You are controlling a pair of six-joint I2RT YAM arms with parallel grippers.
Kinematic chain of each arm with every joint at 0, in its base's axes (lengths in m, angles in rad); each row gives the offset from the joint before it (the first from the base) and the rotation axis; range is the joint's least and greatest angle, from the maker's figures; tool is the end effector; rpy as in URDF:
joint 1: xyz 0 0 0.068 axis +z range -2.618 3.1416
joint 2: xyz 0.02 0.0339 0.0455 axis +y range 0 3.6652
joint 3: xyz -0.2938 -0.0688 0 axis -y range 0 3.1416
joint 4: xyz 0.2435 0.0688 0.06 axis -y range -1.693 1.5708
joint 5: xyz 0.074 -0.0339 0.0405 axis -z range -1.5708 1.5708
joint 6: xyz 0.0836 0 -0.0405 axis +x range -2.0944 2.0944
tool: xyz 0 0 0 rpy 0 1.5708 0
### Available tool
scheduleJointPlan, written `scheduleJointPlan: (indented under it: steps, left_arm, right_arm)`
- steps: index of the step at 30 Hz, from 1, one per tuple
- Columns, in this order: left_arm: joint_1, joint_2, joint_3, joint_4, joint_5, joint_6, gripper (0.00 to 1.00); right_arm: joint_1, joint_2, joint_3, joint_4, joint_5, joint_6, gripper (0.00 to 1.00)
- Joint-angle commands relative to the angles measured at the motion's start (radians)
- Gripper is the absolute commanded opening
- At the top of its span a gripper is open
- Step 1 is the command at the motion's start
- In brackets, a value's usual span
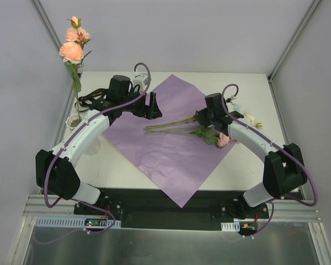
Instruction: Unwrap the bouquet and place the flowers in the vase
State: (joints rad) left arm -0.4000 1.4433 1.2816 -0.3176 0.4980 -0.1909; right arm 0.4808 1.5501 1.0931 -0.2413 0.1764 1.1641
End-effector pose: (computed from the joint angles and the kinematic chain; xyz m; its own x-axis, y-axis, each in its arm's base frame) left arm 0.3192 -0.1783 0.3569 -0.5560 0.0541 -0.8294 0.6386 0.6665 -0.3846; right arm 0.3425 0.1621 0.2531 -0.5342 0.7411 -0.4066 0.3906 0.6430 0.6588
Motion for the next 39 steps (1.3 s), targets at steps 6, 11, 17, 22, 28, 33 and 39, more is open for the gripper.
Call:
scheduleJointPlan:
  steps: [6, 11, 17, 22, 28, 33, 39]
  left_arm:
    - [0.018, -0.038, 0.005, 0.031, 0.057, -0.008, 0.79]
    - [0.041, -0.066, -0.01, 0.096, 0.178, -0.045, 0.8]
    - [0.041, -0.04, -0.056, 0.302, 0.48, -0.139, 0.82]
    - [0.041, -0.032, -0.132, 0.595, 0.637, -0.358, 0.8]
    - [0.041, -0.02, -0.206, 0.915, 0.714, -0.566, 0.85]
    - [0.038, -0.018, -0.257, 1.071, 0.715, -0.665, 0.9]
    - [0.035, -0.008, -0.26, 1.074, 0.712, -0.665, 0.79]
  right_arm:
    - [0.013, -0.222, 0.06, 0.074, 0.002, -0.295, 0.01]
    - [0.018, -0.257, 0.057, 0.236, -0.145, -0.722, 0.01]
    - [0.019, -0.286, 0.011, 0.433, -0.62, -1.073, 0.01]
    - [0.012, -0.367, -0.094, 0.493, -0.735, -1.158, 0.01]
    - [0.01, -0.394, -0.099, 0.517, -0.982, -1.19, 0.01]
    - [0.025, -0.369, -0.085, 0.542, -1.08, -1.167, 0.01]
    - [0.065, -0.325, -0.05, 0.53, -1.123, -1.169, 0.01]
